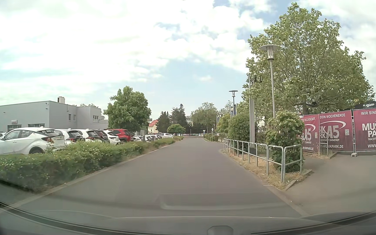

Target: Follow the waypoints while adhering to traffic rules and regulations

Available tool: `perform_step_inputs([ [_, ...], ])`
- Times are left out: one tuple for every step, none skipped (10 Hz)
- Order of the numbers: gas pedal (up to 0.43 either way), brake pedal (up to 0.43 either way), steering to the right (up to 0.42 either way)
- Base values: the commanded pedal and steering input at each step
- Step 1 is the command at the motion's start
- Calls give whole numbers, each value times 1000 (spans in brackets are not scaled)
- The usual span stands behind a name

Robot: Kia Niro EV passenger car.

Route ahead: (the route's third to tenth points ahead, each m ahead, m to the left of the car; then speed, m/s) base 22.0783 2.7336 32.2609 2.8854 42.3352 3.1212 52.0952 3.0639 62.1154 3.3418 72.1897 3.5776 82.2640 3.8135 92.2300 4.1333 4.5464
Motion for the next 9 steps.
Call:
perform_step_inputs([
  [79, 30, 41],
  [79, 30, 30],
  [79, 24, 25],
  [79, 30, 20],
  [79, 24, 14],
  [79, 30, 9],
  [79, 30, 4],
  [79, 30, -5],
  [79, 30, -13],
])
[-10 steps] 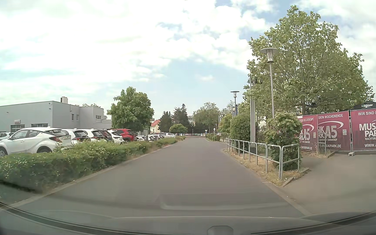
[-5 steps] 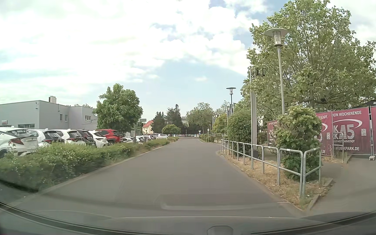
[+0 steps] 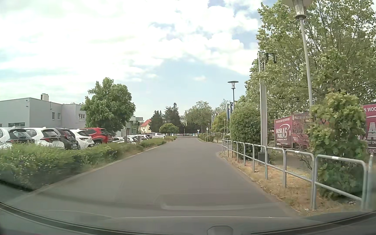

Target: Follow the waypoints while adhering to traffic rules and regulations

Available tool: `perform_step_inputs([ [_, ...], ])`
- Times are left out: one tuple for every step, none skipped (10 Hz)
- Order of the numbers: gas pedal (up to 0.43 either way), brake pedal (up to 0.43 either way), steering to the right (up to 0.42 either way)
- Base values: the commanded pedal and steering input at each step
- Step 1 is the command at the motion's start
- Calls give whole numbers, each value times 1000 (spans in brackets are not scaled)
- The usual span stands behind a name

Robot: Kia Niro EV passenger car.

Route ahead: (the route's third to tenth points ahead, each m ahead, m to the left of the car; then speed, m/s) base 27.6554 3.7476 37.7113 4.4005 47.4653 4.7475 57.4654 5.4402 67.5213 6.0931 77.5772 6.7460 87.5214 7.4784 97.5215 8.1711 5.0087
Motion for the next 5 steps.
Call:
perform_step_inputs([
  [79, 30, -18],
  [79, 30, -20],
  [79, 30, -19],
  [79, 30, -15],
  [79, 30, -12],
])
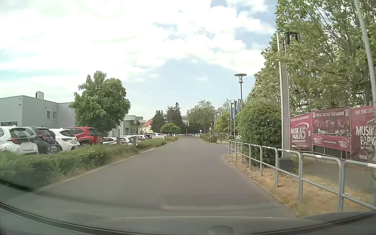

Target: Follow the waypoints while adhering to traffic rules and regulations

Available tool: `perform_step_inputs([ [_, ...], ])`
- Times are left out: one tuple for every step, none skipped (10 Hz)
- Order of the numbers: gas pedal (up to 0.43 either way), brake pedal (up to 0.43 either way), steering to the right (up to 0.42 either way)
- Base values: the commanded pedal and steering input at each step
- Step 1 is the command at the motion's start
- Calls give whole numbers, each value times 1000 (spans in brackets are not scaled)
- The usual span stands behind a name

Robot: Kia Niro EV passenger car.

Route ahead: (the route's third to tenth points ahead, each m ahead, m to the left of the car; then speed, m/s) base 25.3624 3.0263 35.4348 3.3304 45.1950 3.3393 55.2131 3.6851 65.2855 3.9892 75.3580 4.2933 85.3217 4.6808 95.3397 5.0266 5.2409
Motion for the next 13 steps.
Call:
perform_step_inputs([
  [67, 30, -12],
  [67, 30, -12],
  [47, 30, -12],
  [39, 30, -12],
  [28, 30, -12],
  [20, 30, -12],
  [20, 30, -12],
  [20, 30, -11],
  [20, 30, -9],
  [8, 30, -9],
  [0, 30, -8],
  [0, 30, -7],
  [0, 30, -7],
])
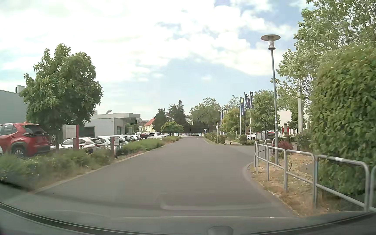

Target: Follow the waypoints while adhering to traffic rules and regulations

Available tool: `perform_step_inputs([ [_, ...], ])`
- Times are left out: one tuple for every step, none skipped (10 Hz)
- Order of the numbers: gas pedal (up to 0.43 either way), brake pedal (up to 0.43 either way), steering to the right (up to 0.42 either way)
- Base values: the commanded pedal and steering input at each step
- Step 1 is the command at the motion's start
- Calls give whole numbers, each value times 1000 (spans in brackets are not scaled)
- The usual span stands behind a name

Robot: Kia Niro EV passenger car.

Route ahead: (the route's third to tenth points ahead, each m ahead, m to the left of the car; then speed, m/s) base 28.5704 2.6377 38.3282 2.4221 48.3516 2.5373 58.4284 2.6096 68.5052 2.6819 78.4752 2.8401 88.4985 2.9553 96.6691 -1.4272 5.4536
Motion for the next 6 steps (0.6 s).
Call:
perform_step_inputs([
  [0, 30, -6],
  [0, 30, -5],
  [0, 30, -5],
  [0, 30, -3],
  [0, 30, -1],
  [0, 30, 1],
])
